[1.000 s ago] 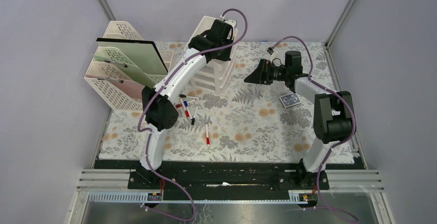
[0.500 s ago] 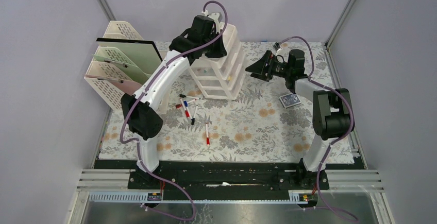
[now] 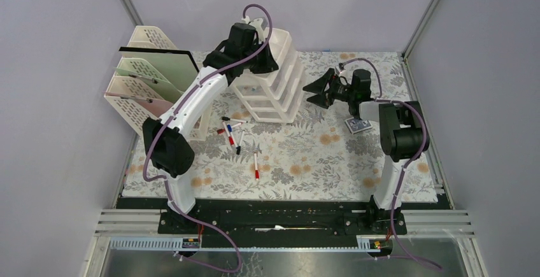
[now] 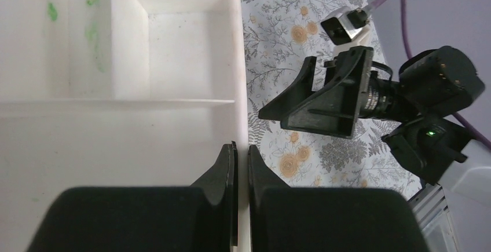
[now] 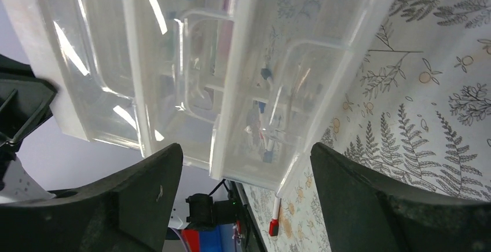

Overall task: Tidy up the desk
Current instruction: Open the drawer in the storage box.

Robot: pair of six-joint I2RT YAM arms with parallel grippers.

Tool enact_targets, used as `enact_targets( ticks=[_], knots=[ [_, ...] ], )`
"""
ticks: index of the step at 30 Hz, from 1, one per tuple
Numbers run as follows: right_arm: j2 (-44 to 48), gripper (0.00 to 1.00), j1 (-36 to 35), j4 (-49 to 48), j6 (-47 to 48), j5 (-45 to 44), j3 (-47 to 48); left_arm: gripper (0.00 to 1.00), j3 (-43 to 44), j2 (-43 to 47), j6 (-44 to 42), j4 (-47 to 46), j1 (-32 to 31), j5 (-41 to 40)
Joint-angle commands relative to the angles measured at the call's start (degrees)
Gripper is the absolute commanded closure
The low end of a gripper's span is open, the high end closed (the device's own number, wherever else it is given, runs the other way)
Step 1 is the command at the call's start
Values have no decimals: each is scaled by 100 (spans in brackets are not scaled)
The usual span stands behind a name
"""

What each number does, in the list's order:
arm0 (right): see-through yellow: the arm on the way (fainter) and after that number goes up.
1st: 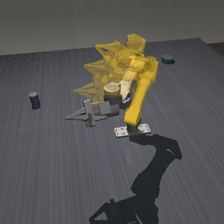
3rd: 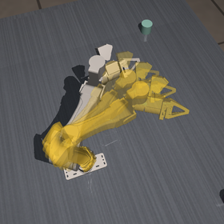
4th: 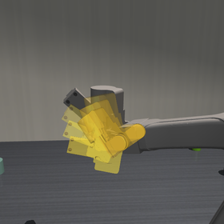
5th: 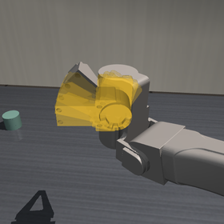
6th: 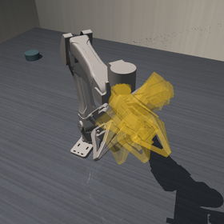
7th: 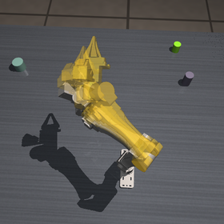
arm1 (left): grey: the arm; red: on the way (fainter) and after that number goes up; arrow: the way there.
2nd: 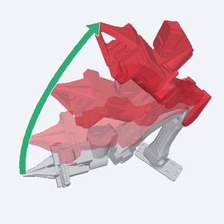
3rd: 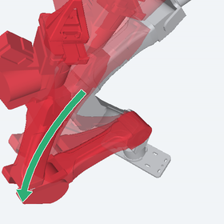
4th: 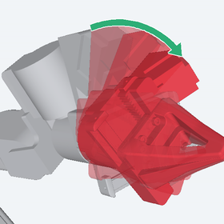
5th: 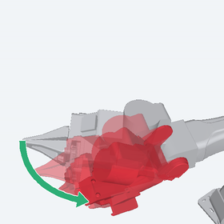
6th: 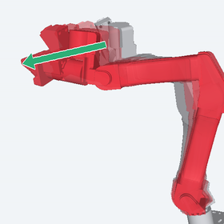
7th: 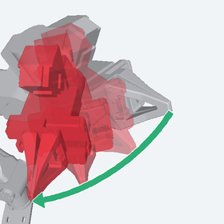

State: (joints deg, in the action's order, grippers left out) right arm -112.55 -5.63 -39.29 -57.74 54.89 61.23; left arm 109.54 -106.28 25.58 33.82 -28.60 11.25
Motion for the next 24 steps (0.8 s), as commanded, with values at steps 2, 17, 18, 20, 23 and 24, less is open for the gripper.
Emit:
enact_targets(
  ticks=[2,17,18,20,23,24],
  knots=[
    [-342,18,-106,-716,-525,125,235,100,-68,610,154,-1196,81,441],
    [-889,33,-305,-1560,-1270,319,572,100,-274,674,305,-1325,169,768],
    [-922,33,-320,-1579,-1300,313,588,100,-276,689,318,-1323,170,785],
    [-1007,33,-348,-1680,-1419,311,607,100,-289,693,336,-1320,179,808],
    [-1120,34,-367,-1856,-1586,321,639,100,-284,692,370,-1323,193,837],
    [-1163,34,-369,-1969,-1676,329,650,100,-284,697,381,-1320,189,843]
  ],
)
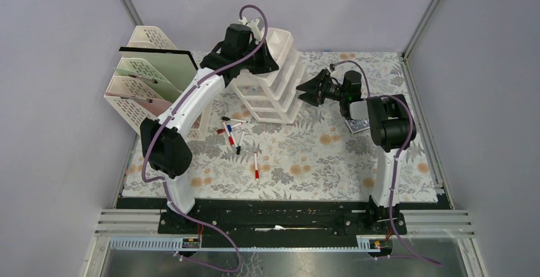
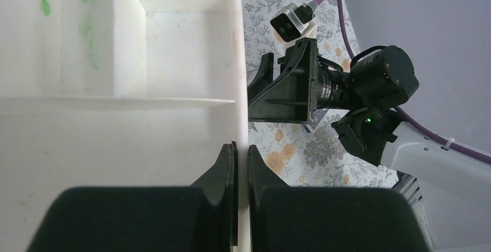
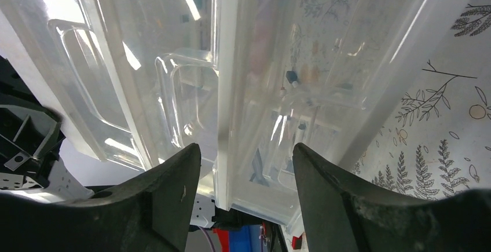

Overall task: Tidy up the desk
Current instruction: Open the drawer in the storage box.

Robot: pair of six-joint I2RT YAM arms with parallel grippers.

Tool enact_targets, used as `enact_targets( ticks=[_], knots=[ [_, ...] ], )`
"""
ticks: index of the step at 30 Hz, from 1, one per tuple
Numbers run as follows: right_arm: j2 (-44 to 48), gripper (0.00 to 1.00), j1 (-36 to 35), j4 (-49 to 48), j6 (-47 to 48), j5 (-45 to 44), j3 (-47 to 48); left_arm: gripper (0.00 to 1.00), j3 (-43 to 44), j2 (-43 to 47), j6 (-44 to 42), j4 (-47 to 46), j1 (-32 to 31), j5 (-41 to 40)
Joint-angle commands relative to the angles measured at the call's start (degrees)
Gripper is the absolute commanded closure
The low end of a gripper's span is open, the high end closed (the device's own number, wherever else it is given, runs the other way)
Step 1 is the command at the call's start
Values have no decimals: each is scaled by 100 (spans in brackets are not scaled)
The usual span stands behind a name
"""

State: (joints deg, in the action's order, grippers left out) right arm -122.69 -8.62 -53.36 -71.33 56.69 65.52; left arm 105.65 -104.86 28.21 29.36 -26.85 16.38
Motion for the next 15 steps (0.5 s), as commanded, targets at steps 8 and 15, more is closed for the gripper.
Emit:
enact_targets(
  ticks=[8,15],
  knots=[
    [-257,41,-95,-1919,-1279,236,322,100,-45,469,185,-797,15,413],
    [-26,60,-79,-2024,-1245,358,159,100,-292,361,-3,-733,18,389]
  ],
)
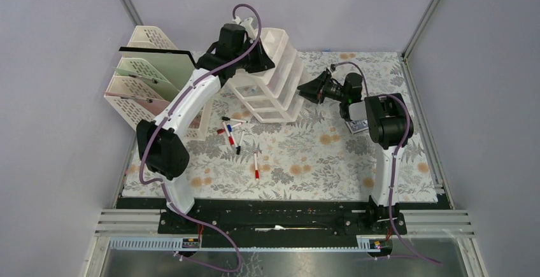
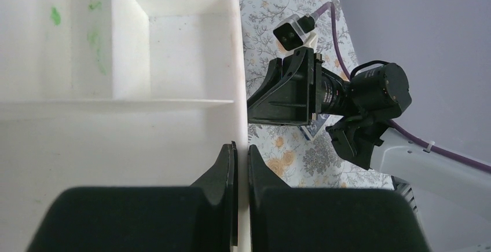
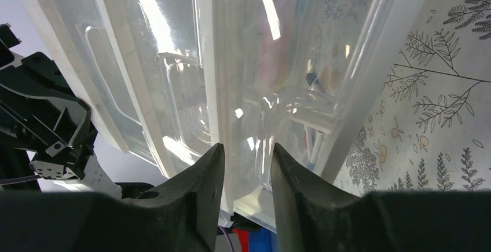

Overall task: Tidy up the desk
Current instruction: Open the drawer in the storage box.

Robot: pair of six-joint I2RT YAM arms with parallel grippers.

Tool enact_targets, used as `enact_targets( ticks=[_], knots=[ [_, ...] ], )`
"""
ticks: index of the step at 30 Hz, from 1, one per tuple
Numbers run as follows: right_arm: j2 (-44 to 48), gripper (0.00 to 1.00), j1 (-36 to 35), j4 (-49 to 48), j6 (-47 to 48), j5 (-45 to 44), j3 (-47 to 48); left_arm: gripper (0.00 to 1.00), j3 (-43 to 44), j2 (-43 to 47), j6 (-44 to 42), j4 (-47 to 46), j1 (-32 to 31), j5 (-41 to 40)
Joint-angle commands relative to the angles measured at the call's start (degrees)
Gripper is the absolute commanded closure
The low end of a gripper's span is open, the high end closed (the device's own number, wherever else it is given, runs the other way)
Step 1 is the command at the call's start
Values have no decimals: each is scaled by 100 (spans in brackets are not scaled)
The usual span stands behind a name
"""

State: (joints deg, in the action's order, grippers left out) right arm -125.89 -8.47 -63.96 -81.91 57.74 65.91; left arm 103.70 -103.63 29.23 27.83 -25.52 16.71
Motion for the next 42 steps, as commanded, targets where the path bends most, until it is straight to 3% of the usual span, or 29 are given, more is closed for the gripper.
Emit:
enact_targets(
  ticks=[1,16,31,42],
  knots=[
    [349,61,-88,-921,-134,270,82,100,-117,204,-182,-522,-119,317],
    [852,70,475,-600,167,401,-485,100,-511,-210,-824,-114,-128,88],
    [1112,70,1109,-685,289,691,-1310,100,-530,-755,-899,-121,-287,-272],
    [872,65,1224,47,1177,723,-1400,100,-584,-1193,-783,-395,-604,-348]
  ],
)
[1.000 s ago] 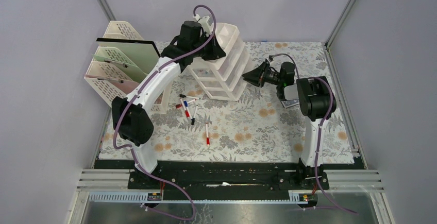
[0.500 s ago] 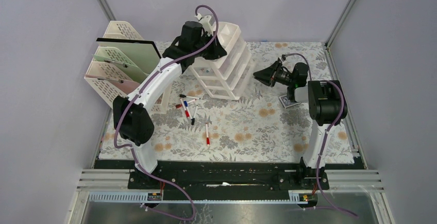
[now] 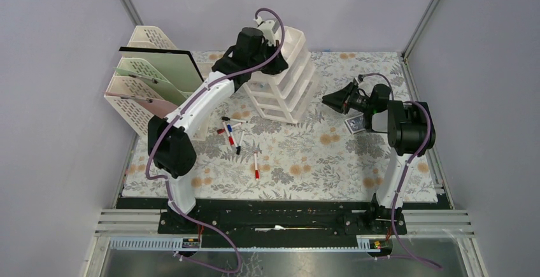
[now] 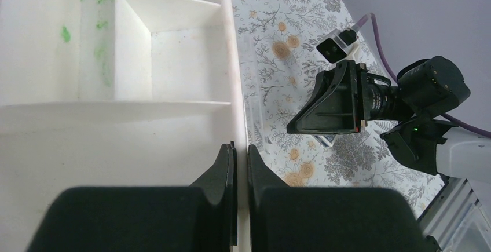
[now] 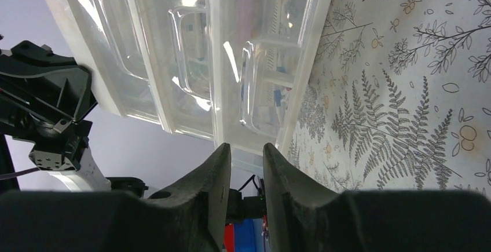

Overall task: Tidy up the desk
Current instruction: Open the drawer in the storage box.

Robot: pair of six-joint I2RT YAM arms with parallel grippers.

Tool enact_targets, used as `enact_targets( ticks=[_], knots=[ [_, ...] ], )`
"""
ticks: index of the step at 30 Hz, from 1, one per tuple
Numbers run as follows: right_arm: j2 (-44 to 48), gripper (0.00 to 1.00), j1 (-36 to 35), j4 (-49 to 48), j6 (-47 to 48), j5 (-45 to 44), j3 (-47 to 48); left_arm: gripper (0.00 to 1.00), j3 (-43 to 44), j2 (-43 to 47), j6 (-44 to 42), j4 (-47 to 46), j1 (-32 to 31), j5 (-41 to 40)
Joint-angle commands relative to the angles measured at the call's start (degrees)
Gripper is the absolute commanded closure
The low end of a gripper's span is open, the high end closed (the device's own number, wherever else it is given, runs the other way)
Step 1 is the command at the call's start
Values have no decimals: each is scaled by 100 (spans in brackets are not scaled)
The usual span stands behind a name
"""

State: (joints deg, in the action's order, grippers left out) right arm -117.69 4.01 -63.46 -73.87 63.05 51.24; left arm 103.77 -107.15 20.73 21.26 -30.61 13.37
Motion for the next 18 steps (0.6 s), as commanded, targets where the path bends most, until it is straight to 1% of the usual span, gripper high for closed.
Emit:
enact_targets(
  ticks=[1,6,8,9,10,12,13,16,18],
  knots=[
    [45,65,-23,3,377,208,84,100,-616,-864,79,242,-108,-24],
    [210,63,-23,164,729,335,154,100,-710,-954,45,238,-163,-82],
    [340,56,-23,759,1191,300,229,100,-732,-965,72,238,-160,-15],
    [400,49,-36,968,1372,245,250,100,-735,-972,91,239,-164,27],
    [437,45,-52,1015,1441,228,257,100,-727,-974,116,236,-163,60],
    [425,38,-122,877,1319,230,286,100,-718,-970,151,212,-160,99],
    [377,37,-166,742,1188,238,329,100,-717,-961,169,194,-164,115],
    [94,35,-309,71,576,269,556,100,-702,-948,205,140,-164,132],
    [-46,36,-372,-161,331,247,725,100,-691,-948,228,141,-162,144]
  ],
)
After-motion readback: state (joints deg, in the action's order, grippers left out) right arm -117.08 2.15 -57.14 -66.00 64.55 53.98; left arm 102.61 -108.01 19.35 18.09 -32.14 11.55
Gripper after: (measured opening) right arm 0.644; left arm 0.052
